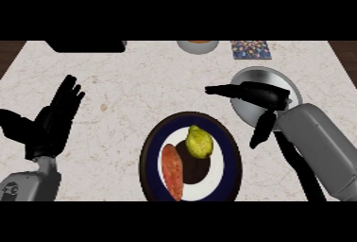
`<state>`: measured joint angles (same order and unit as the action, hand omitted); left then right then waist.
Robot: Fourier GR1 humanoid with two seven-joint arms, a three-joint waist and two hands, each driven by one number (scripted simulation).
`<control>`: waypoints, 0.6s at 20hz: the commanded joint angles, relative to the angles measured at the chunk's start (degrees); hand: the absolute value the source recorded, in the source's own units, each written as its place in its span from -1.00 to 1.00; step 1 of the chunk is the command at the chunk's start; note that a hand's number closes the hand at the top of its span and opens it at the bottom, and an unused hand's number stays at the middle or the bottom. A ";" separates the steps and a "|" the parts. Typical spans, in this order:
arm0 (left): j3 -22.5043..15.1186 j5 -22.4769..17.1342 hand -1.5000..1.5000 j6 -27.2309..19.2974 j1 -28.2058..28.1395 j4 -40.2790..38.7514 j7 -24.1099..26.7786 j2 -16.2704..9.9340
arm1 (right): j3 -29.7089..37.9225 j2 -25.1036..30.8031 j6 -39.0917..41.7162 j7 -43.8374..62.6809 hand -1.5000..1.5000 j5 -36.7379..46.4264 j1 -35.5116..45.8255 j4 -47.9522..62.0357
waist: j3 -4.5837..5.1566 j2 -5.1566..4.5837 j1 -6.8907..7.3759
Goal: Pick the pear from the plate and place it in the pan
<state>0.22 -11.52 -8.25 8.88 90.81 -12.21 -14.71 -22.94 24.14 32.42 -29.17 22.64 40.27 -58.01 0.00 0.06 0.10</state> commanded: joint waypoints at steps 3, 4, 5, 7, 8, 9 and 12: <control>2.24 0.41 0.00 0.61 1.55 0.13 -1.96 -0.31 | 1.89 -1.08 5.90 6.63 -1.00 -0.35 -6.19 -12.80 | 0.01 0.08 -0.38; 2.05 1.02 0.00 0.78 1.05 1.04 -1.92 -0.23 | 2.35 -4.11 4.35 3.59 -1.00 2.72 -0.34 -2.75 | 0.00 -0.10 0.28; 2.69 0.81 0.00 1.71 2.24 -2.78 -0.05 0.29 | 2.78 -3.76 5.90 5.37 -1.00 2.59 -1.74 -5.61 | 0.01 -0.08 0.03; 2.69 0.56 0.00 2.52 0.91 -3.53 1.97 0.96 | 2.02 -4.51 7.17 9.39 -1.00 3.50 -1.19 -7.88 | 0.02 -0.06 -0.04; 2.32 1.32 0.00 2.57 2.10 -2.76 1.62 0.98 | 2.21 -5.81 5.46 6.69 -1.00 5.81 0.31 -3.51 | 0.01 -0.13 0.20; 3.18 1.22 0.00 2.94 3.60 -3.92 0.10 0.45 | 3.33 -5.33 6.23 8.01 -1.00 5.65 -2.98 -6.83 | 0.00 -0.07 -0.04; 0.59 3.77 0.00 0.46 0.46 0.18 -0.20 3.36 | 3.55 -8.48 6.90 10.65 -1.00 7.12 -2.82 -6.96 | 0.00 -0.03 0.07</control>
<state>2.12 -9.72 -6.56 9.59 89.87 -11.90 -13.29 -20.15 18.17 37.74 -21.13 28.11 38.26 -63.71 0.01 0.01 0.19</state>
